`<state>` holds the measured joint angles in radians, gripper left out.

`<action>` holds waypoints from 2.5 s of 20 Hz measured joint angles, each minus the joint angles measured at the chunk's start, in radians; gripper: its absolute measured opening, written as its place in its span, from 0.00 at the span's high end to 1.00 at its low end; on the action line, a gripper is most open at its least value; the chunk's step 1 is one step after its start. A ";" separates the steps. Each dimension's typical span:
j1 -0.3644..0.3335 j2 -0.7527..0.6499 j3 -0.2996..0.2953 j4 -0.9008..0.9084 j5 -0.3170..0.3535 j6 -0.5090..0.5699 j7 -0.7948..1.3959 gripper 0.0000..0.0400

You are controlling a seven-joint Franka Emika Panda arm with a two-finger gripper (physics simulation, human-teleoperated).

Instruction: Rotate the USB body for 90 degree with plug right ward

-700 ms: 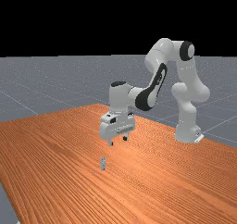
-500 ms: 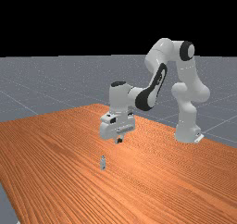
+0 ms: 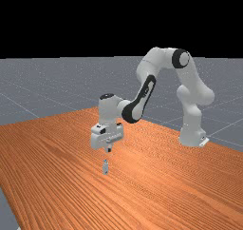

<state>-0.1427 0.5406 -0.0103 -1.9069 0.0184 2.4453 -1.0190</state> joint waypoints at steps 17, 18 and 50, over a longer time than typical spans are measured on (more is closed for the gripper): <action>-0.099 0.513 -0.045 0.647 0.018 -0.096 -0.037 0.97; -0.087 0.489 -0.043 0.625 0.019 -0.115 -0.028 0.98; 0.206 0.313 -0.038 0.448 -0.015 -0.102 0.296 1.00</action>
<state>0.0631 0.8537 -0.0481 -1.4588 0.0031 2.3429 -0.7228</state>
